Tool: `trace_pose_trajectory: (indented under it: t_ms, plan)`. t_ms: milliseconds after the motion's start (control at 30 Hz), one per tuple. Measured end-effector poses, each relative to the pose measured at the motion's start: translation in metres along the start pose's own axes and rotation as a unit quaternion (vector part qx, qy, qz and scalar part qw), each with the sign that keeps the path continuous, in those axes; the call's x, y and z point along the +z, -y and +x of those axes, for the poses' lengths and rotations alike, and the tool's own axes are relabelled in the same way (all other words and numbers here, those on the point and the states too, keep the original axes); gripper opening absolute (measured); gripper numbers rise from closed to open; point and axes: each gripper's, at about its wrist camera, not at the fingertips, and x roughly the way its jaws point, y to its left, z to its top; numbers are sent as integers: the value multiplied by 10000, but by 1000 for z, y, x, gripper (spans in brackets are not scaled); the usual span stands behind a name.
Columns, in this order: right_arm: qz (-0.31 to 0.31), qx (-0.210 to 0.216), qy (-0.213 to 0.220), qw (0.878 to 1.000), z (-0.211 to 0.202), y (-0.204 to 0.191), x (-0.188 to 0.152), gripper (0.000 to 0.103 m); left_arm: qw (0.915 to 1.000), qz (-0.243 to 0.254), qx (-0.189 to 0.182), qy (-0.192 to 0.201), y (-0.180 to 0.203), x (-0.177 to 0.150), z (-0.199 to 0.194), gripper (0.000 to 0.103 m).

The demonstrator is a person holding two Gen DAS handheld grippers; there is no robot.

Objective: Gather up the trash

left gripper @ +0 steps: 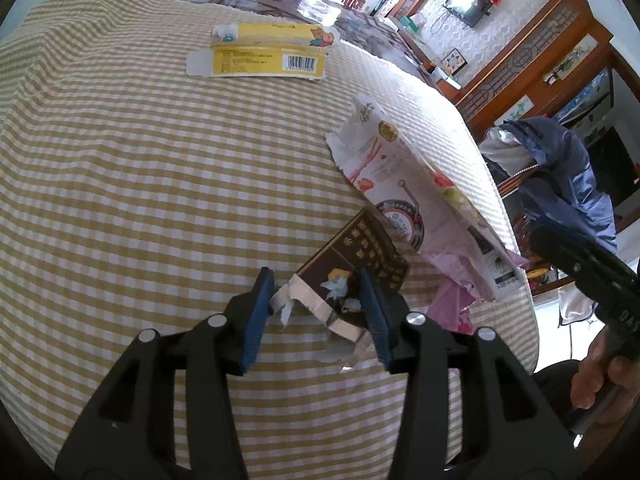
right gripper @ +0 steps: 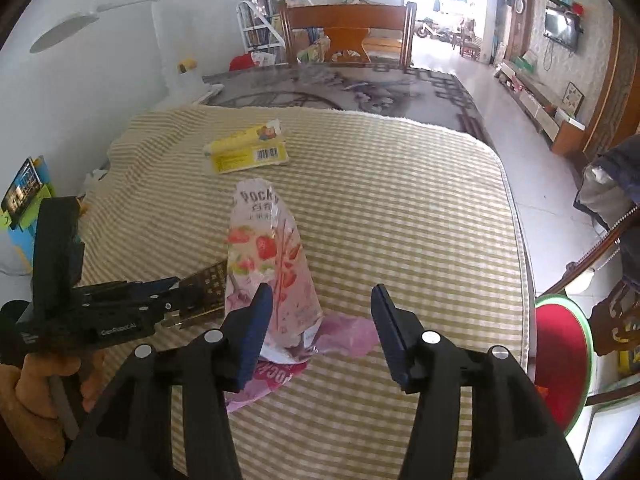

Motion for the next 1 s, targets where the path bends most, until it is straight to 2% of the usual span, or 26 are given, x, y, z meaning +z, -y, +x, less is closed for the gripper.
trace_pose_trajectory:
  t_ms: [67,167,233,267,300,367,433,467,500,567,700,800,900,1000]
  plan:
    - [27,34,-107,9999,6,0,-1,52,9998,195,95,-9,7,-1,3,50]
    - [174,356,-195,9990,13,-2,9,66,9989,422,185,-1,15,-2,6,59]
    - [245,699,-339,9967,23,-7,22,78,9985,502,227,21,18,-3,7,59]
    - [236,842,-483,9950,31,-11,29,85,9984,510,228,28,18,-3,7,60]
    - [205,929,-629,9935,39,-14,34,87,9985,498,218,32,17,-3,7,60]
    - [25,948,-1048,9900,66,-26,46,88,9986,482,200,37,16,-3,6,60]
    - [-121,749,-1408,9871,89,-33,50,87,9987,477,190,39,15,-3,6,60]
    - [-179,656,-1552,9855,98,-37,50,76,9987,471,179,38,15,-3,5,60]
    - [-200,646,-1601,9848,102,-39,50,54,9989,435,151,50,13,-3,5,60]
    - [-105,740,-1481,9861,100,-39,51,52,9995,285,107,68,9,-2,2,60]
    - [122,700,-1062,9918,83,-28,53,50,9988,-105,-419,240,1,1,-7,60]
    - [310,601,-842,9942,74,-17,54,50,9976,44,-501,476,10,1,-18,60]
    - [601,533,-490,9956,63,-5,57,50,9959,153,-703,545,19,-1,-22,60]
    - [906,716,-118,9932,51,2,59,50,9944,448,-810,509,33,-6,-20,60]
